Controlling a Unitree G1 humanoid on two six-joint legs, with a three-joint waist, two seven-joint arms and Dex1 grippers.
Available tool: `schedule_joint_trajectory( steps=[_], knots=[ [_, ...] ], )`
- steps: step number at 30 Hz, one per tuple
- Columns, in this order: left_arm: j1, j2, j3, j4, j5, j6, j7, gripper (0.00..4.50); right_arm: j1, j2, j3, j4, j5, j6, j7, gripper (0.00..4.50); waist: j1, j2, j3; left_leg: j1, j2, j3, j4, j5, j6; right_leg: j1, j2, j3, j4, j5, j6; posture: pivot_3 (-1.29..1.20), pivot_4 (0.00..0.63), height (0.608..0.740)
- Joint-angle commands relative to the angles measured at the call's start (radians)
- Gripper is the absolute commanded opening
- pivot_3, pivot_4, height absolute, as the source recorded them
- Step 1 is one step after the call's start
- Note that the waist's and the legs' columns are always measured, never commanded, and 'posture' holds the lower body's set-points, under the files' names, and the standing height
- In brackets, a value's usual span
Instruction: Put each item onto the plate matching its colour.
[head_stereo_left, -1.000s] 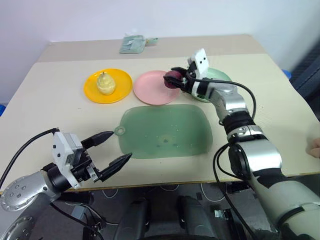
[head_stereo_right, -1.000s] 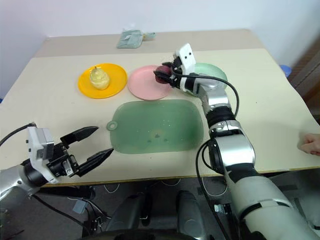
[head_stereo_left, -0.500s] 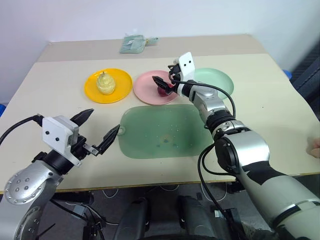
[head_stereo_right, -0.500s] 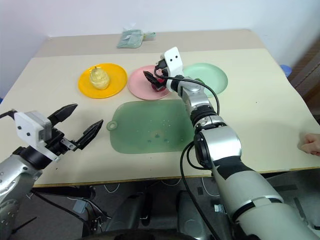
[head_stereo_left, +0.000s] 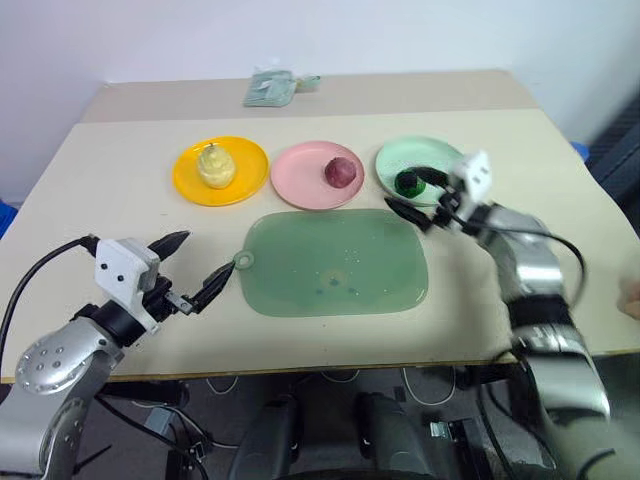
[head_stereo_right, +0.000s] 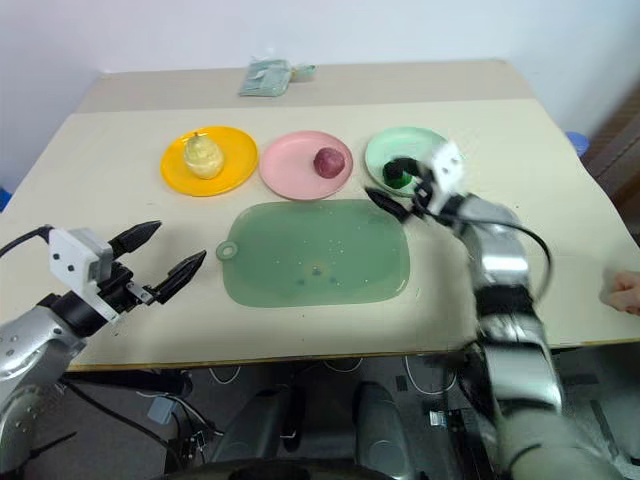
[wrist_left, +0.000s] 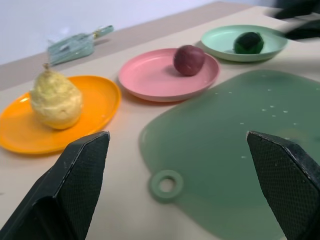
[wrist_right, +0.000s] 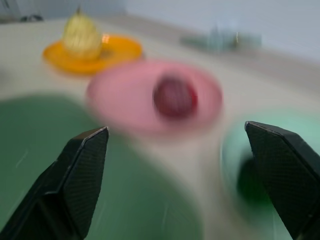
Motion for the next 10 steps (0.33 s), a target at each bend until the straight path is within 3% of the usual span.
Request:
schedule_joint_trajectory(
  steps=[1, 4, 10],
  knots=[
    [-0.015, 0.005, 0.015, 0.011, 0.0, -0.031, -0.026, 4.5, 0.089, -0.049, -0.083, -0.27, 0.086, 0.155, -0.074, 4.45, -0.001, 0.0, 0.0, 0.0, 0.0, 0.0, 0.0, 0.0, 0.0, 0.0, 0.0, 0.001, 0.0, 0.0, 0.0, 0.0, 0.15, 0.74],
    [-0.055, 0.011, -0.011, 0.045, 0.012, -0.028, -0.04, 4.5, 0.218, -0.069, -0.141, -0.412, 0.126, 0.248, -0.136, 4.45, 0.009, -0.001, -0.001, 0.001, 0.001, 0.0, 0.0, 0.0, 0.0, 0.001, 0.0, 0.0, -0.001, 0.0, 0.0, 0.0, 0.15, 0.74],
    [-0.099, 0.014, -0.042, 0.088, 0.013, -0.014, -0.075, 4.5, 0.282, -0.087, -0.168, -0.47, 0.153, 0.296, -0.182, 4.45, 0.011, -0.002, -0.001, 0.0, 0.0, 0.0, 0.004, -0.001, 0.001, 0.003, -0.001, 0.0, -0.002, -0.001, 0.0, 0.0, 0.15, 0.74]
  ],
)
